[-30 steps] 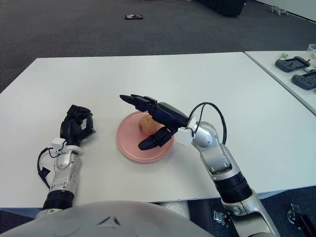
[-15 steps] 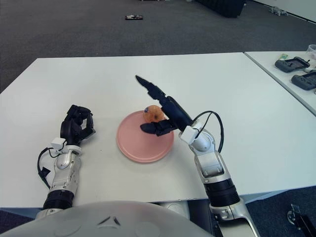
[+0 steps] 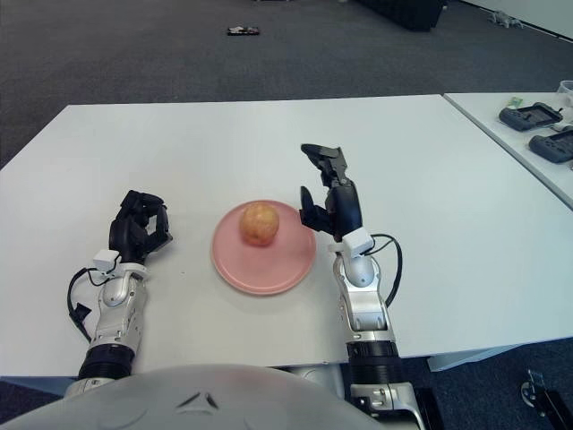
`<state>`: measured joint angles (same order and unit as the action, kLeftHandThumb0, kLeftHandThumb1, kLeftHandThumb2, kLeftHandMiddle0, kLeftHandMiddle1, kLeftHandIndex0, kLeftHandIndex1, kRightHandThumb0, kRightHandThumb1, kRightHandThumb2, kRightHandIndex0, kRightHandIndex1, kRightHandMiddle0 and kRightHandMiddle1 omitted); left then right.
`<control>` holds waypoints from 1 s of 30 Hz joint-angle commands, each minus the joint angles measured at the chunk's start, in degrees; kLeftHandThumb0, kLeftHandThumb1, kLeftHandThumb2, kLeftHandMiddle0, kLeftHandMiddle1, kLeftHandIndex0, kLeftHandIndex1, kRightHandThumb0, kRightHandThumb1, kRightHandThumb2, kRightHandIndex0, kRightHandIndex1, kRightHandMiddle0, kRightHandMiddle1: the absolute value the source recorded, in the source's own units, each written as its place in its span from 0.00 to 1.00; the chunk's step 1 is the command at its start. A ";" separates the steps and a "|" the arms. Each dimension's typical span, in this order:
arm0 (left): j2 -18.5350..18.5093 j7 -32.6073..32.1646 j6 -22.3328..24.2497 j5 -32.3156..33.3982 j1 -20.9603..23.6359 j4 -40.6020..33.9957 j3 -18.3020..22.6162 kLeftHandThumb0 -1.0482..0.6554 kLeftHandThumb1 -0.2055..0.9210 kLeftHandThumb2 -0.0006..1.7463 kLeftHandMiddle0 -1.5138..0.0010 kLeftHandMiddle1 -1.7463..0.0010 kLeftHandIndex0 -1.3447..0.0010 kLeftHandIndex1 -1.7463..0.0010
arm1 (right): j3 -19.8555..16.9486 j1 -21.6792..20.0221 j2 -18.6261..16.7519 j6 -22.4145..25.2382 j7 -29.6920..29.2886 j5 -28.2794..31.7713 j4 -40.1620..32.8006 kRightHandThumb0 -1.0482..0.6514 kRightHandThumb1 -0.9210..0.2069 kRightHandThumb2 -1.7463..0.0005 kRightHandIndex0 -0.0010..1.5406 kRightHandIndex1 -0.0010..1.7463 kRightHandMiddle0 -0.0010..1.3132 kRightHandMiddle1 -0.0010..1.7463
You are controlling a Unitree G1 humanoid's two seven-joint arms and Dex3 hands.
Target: Put the apple into the plate.
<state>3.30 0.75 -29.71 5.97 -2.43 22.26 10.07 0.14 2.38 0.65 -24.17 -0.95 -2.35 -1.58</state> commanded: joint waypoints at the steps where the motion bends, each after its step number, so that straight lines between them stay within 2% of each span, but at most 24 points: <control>1: 0.45 -0.53 0.70 0.09 -1.91 1.95 0.01 0.37 0.63 0.63 0.33 0.00 0.65 0.00 | -1.63 -0.12 -2.04 -0.17 -3.10 0.43 1.15 0.35 0.10 0.52 0.13 0.67 0.12 0.95; 3: 0.47 -0.42 0.90 0.28 -1.95 1.80 -0.04 0.37 0.63 0.63 0.34 0.00 0.65 0.00 | -2.13 0.11 -2.77 1.04 -4.58 -0.05 1.20 0.38 0.06 0.60 0.18 0.68 0.15 0.98; 5: 0.47 -0.29 0.99 0.42 -1.93 1.77 -0.08 0.37 0.63 0.63 0.34 0.00 0.65 0.00 | -2.57 0.31 -3.25 2.06 -5.87 -0.60 1.30 0.39 0.07 0.62 0.22 0.69 0.17 0.99; 12: 0.65 0.99 0.41 1.77 -1.74 2.00 -0.02 0.37 0.64 0.62 0.36 0.00 0.66 0.00 | -4.06 0.86 -3.03 3.28 -8.39 -2.01 3.20 0.40 0.17 0.54 0.31 0.74 0.23 1.00; 21: 0.97 1.30 -1.28 2.08 -1.26 3.09 0.37 0.37 0.65 0.61 0.36 0.00 0.67 0.00 | -5.26 0.86 -1.27 1.82 -8.77 -2.63 7.13 0.39 0.21 0.51 0.34 0.77 0.25 1.00; 30: 0.87 0.88 -0.88 1.50 -1.32 3.09 0.26 0.37 0.66 0.60 0.35 0.00 0.67 0.00 | -5.54 1.32 -0.77 1.57 -8.70 -2.51 11.92 0.39 0.24 0.49 0.37 0.79 0.27 1.00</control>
<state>3.45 1.94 -30.33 7.24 -2.04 22.61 10.31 -5.19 3.66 -0.49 -22.04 -9.91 -5.06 8.52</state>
